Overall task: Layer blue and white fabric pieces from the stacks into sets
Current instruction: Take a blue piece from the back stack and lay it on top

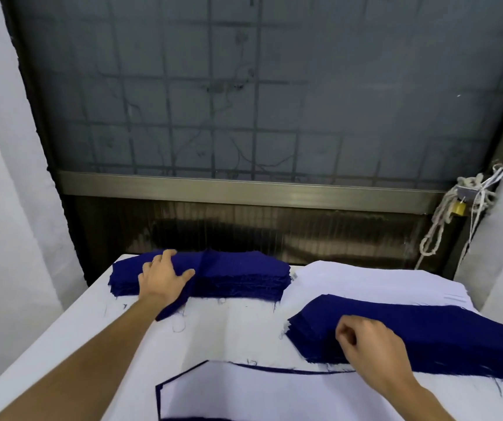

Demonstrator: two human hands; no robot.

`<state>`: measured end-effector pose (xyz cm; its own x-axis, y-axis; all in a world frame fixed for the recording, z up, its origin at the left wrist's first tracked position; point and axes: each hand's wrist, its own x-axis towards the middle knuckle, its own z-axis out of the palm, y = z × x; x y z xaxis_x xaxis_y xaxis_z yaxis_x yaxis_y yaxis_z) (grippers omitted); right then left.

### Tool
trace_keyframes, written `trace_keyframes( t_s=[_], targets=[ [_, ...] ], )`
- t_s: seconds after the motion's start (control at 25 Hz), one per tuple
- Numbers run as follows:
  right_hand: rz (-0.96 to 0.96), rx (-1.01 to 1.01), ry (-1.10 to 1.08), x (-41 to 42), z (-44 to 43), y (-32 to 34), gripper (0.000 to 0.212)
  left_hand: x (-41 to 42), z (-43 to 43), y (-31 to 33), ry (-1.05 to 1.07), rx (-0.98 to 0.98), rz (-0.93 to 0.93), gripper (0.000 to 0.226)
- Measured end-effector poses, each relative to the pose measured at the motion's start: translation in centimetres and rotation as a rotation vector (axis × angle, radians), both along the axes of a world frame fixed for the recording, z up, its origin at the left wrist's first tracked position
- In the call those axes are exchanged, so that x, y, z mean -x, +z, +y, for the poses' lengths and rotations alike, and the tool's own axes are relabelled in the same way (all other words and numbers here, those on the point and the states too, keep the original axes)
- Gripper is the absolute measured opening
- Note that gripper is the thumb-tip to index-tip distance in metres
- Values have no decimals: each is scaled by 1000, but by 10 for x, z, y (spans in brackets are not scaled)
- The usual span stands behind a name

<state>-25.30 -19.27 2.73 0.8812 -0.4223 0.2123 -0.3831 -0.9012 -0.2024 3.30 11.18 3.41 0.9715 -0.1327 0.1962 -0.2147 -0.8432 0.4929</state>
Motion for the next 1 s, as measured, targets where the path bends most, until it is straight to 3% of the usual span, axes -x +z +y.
trace_keyframes(
  t_s=[0.2, 0.32, 0.44, 0.68, 0.8, 1.0],
  targets=[
    [-17, -35, 62, -33, 1, 8, 10, -36, -24, 12, -174, -36, 71, 55],
    [-31, -51, 94, -48, 2, 7, 11, -43, -36, 13, -197, -10, 97, 29],
    [-59, -35, 106, -62, 3, 5, 13, -49, -36, 16, -240, -123, 40, 10],
    [-97, -4, 196, -94, 21, 7, 19, -45, -30, 52, -389, -475, -256, 14],
    [-219, 7, 286, -116, 37, 20, 16, -26, -35, 82, -462, -582, -410, 23],
    [-338, -4, 370, -151, 60, 55, 61, 29, -52, 129, -606, -576, -545, 32]
  ],
)
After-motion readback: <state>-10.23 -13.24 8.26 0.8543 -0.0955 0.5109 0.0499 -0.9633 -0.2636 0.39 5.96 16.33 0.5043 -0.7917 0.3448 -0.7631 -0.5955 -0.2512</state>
